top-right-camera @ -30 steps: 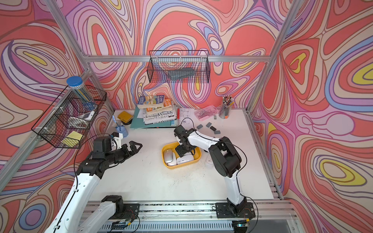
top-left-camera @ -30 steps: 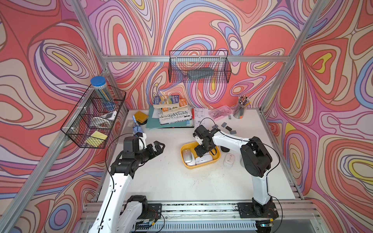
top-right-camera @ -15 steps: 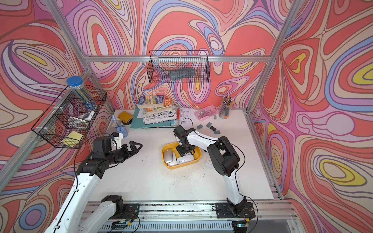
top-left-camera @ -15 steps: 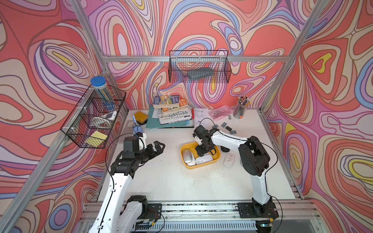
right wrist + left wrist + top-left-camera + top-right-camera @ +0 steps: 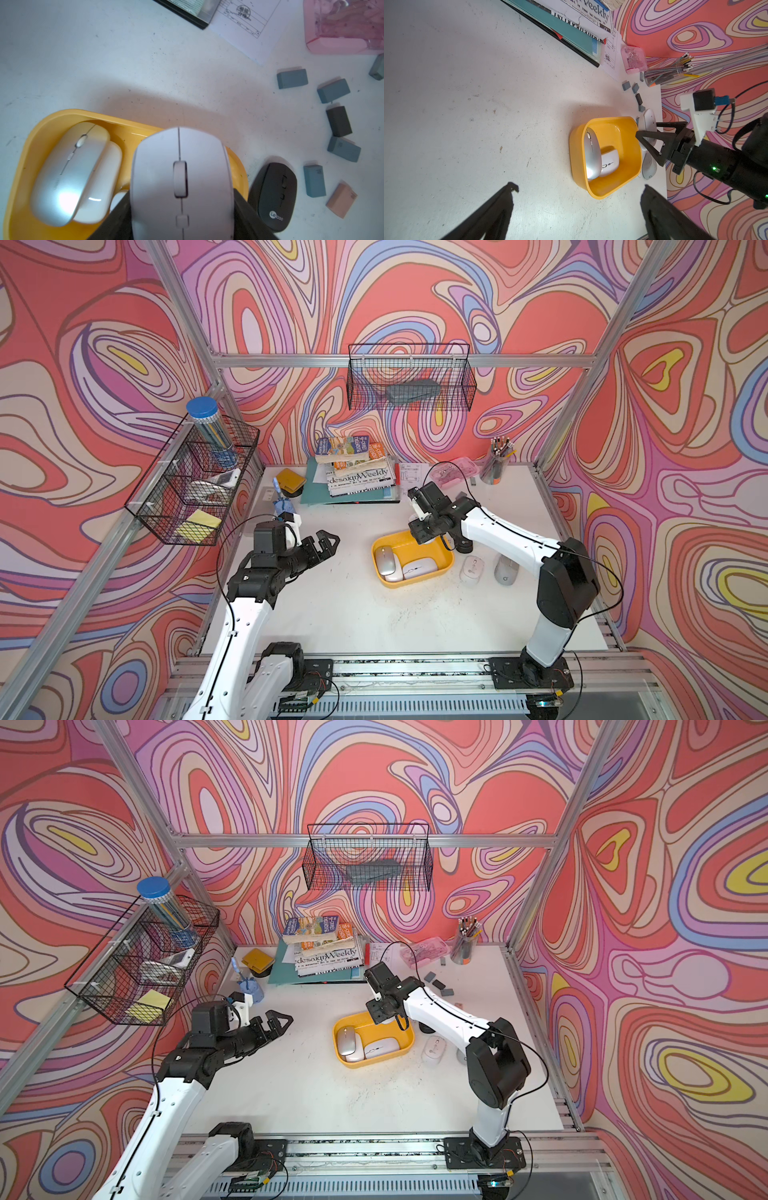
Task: Take out the mouse from the storage box
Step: Place the mouse at the center of the board.
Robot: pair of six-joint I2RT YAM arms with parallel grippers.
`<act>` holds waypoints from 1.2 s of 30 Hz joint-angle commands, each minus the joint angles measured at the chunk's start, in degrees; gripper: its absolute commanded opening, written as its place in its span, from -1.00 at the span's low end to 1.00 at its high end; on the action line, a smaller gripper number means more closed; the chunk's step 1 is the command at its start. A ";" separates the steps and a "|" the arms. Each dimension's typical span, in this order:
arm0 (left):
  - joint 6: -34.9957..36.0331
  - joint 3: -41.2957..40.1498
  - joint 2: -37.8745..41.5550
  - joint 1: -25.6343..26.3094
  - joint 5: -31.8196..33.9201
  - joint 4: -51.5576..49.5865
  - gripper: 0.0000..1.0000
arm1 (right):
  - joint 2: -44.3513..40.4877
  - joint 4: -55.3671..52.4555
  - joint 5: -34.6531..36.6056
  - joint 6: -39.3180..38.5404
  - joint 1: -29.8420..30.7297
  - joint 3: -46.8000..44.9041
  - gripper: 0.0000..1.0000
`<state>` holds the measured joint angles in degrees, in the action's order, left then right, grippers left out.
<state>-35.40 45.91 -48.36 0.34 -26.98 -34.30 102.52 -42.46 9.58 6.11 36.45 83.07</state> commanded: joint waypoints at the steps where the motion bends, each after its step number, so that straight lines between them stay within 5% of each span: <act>1: 0.19 -0.55 1.01 0.03 -1.18 1.30 0.98 | -3.96 -2.00 8.44 5.53 -5.34 -2.69 0.17; 8: -0.22 -0.91 1.78 0.03 -1.68 1.69 0.98 | -11.77 -0.07 9.23 17.84 -26.66 -11.45 0.15; 13: -0.12 -1.04 2.12 0.01 -1.72 1.61 0.98 | -8.71 -0.08 10.02 20.49 -35.52 -12.73 0.17; 17: -0.30 -1.17 2.22 0.08 -1.96 1.88 0.98 | -3.84 2.79 4.23 21.61 -42.87 -13.36 0.17; 28: -0.35 -1.17 2.04 0.03 -2.38 2.03 0.97 | 6.37 3.99 2.30 21.72 -47.81 -12.58 0.21; 36: -0.05 -1.17 1.69 0.08 -3.13 2.09 0.98 | 7.77 2.27 3.99 21.06 -47.93 -12.54 0.58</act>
<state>-35.64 45.30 -46.89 0.34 -28.71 -33.41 109.27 -38.79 12.60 27.33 -11.22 71.20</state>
